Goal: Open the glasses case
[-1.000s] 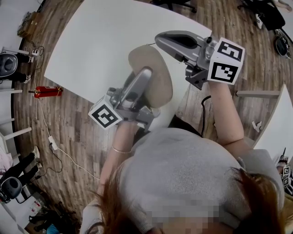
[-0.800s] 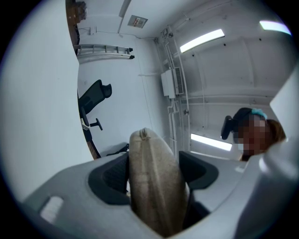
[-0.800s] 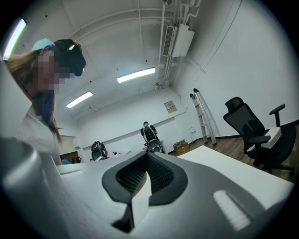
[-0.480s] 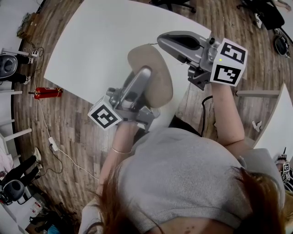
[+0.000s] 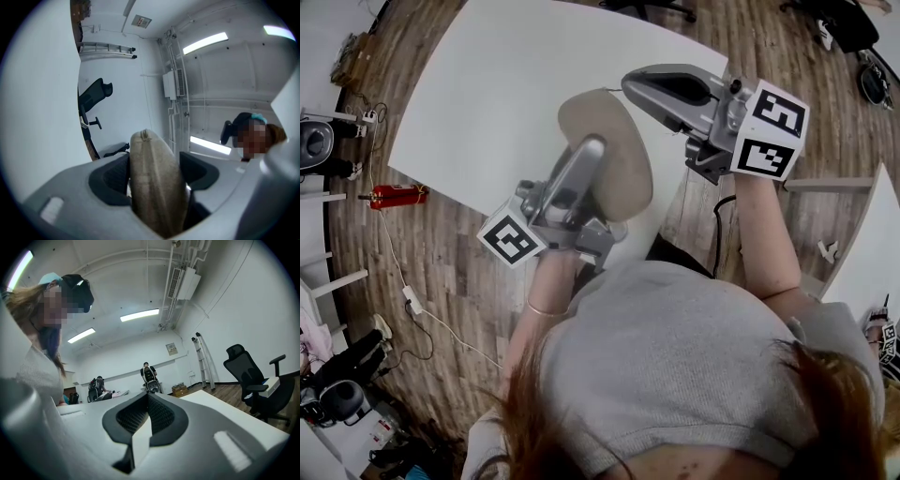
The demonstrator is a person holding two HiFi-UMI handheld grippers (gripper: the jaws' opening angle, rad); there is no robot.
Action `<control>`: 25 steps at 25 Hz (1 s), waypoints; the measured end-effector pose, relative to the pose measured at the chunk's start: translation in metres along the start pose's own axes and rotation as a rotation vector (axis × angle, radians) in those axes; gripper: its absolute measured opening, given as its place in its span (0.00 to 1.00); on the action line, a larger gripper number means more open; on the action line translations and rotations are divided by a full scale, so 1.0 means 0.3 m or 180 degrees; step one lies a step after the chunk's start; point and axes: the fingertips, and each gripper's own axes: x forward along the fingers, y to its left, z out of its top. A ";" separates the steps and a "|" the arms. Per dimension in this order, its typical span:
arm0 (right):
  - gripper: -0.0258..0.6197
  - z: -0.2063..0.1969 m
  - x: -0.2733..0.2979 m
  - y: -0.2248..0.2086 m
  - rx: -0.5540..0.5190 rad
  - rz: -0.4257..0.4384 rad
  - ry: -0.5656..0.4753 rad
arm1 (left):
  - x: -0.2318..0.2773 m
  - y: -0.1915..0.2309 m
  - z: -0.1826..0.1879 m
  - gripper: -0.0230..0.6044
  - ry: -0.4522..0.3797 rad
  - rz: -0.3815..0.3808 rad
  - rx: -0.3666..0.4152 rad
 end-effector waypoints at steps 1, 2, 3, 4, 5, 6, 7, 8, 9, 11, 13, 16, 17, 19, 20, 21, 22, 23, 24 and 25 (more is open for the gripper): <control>0.04 0.002 -0.014 0.001 -0.0019 0.0010 -0.0007 | 0.004 -0.002 -0.006 0.56 -0.0018 -0.0019 -0.0029; 0.04 0.008 -0.020 -0.001 -0.0036 0.0024 -0.0009 | 0.008 -0.002 -0.001 0.55 -0.0051 -0.0035 -0.0059; 0.04 0.014 -0.020 -0.002 -0.0054 0.0040 -0.0005 | 0.010 -0.001 0.012 0.55 -0.0085 -0.0049 -0.0080; 0.04 0.019 -0.018 -0.001 -0.0079 0.0051 0.0003 | 0.011 -0.003 0.025 0.55 -0.0107 -0.0058 -0.0084; 0.04 0.023 -0.016 0.004 -0.0113 0.0057 0.0011 | 0.011 -0.006 0.034 0.55 -0.0114 -0.0061 -0.0076; 0.04 0.025 -0.016 0.011 -0.0151 0.0060 0.0016 | 0.010 -0.010 0.040 0.55 -0.0119 -0.0063 -0.0068; 0.04 0.025 -0.017 0.018 -0.0184 0.0060 0.0019 | 0.009 -0.013 0.043 0.55 -0.0129 -0.0065 -0.0070; 0.04 0.024 -0.018 0.022 -0.0209 0.0055 0.0023 | 0.009 -0.013 0.044 0.55 -0.0145 -0.0066 -0.0082; 0.04 0.021 -0.020 0.024 -0.0229 0.0045 0.0034 | 0.009 -0.011 0.045 0.55 -0.0161 -0.0062 -0.0094; 0.04 0.012 -0.022 0.024 -0.0257 0.0016 0.0061 | 0.007 -0.003 0.044 0.55 -0.0171 -0.0035 -0.0105; 0.04 0.001 -0.024 0.024 -0.0260 -0.0009 0.0071 | 0.007 0.005 0.043 0.55 -0.0156 -0.0008 -0.0104; 0.04 -0.019 -0.032 0.030 -0.0241 -0.0040 0.0077 | 0.005 0.011 0.039 0.55 -0.0127 0.0026 -0.0094; 0.04 -0.024 -0.036 0.033 -0.0237 -0.0051 0.0084 | 0.003 0.013 0.036 0.55 -0.0126 0.0034 -0.0109; 0.04 -0.032 -0.041 0.034 -0.0224 -0.0061 0.0091 | 0.000 0.018 0.036 0.55 -0.0133 0.0042 -0.0142; 0.04 -0.035 -0.042 0.032 -0.0216 -0.0062 0.0092 | 0.001 0.021 0.038 0.55 -0.0138 0.0044 -0.0150; 0.04 -0.036 -0.043 0.031 -0.0208 -0.0062 0.0092 | 0.002 0.024 0.040 0.55 -0.0139 0.0043 -0.0153; 0.04 -0.037 -0.043 0.031 -0.0203 -0.0062 0.0092 | 0.004 0.024 0.042 0.55 -0.0138 0.0039 -0.0153; 0.04 -0.037 -0.044 0.031 -0.0201 -0.0064 0.0094 | 0.006 0.025 0.044 0.55 -0.0135 0.0034 -0.0154; 0.04 -0.037 -0.045 0.032 -0.0204 -0.0067 0.0097 | 0.007 0.025 0.046 0.55 -0.0133 0.0031 -0.0157; 0.04 -0.038 -0.045 0.034 -0.0210 -0.0069 0.0102 | 0.008 0.025 0.047 0.55 -0.0132 0.0030 -0.0160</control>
